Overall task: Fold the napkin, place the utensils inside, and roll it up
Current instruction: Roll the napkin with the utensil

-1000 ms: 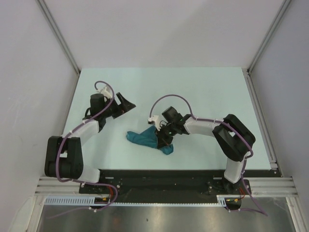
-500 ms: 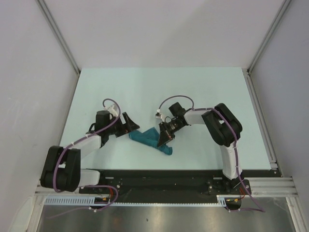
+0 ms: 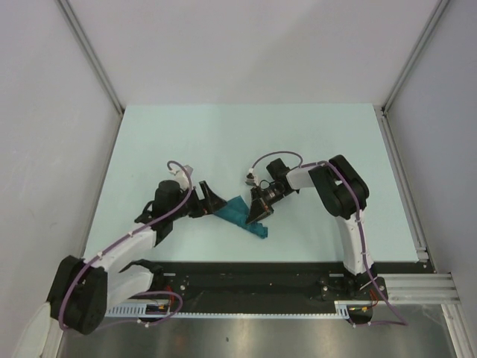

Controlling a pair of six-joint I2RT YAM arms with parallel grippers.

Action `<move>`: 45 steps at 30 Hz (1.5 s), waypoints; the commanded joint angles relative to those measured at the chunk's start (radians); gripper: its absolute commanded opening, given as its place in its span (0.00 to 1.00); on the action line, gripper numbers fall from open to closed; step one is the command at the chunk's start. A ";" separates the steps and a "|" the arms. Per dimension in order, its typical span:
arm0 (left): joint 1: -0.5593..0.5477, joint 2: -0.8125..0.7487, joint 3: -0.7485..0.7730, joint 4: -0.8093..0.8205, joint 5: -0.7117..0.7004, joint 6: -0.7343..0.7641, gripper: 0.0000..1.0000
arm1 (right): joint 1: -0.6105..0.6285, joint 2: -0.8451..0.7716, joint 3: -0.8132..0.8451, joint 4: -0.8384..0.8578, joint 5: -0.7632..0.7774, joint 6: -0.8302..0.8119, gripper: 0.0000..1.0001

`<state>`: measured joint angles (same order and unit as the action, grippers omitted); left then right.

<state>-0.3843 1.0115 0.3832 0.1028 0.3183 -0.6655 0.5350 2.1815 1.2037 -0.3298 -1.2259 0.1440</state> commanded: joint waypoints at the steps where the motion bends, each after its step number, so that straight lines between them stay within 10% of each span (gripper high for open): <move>1: -0.011 0.122 -0.026 0.167 0.166 -0.098 0.93 | -0.017 0.052 0.002 -0.049 0.131 0.005 0.00; 20: -0.065 0.547 -0.041 0.709 0.272 -0.263 0.92 | -0.015 0.050 0.014 -0.041 0.184 0.035 0.00; 23: -0.065 0.617 -0.061 0.778 0.265 -0.276 0.92 | -0.015 0.021 0.016 -0.040 0.204 0.043 0.06; 29: -0.065 0.742 -0.078 0.916 0.271 -0.333 0.92 | -0.043 -0.139 -0.007 -0.051 0.301 0.046 0.53; 36: -0.065 0.743 -0.056 0.793 0.222 -0.283 0.91 | -0.080 -0.456 -0.179 0.070 0.518 0.008 0.61; 45: -0.064 0.730 -0.012 0.678 0.200 -0.229 0.92 | 0.186 -0.692 -0.346 0.232 0.983 -0.138 0.72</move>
<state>-0.4416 1.7149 0.3840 0.9962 0.5678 -0.9722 0.6281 1.5246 0.8932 -0.2001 -0.5091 0.0948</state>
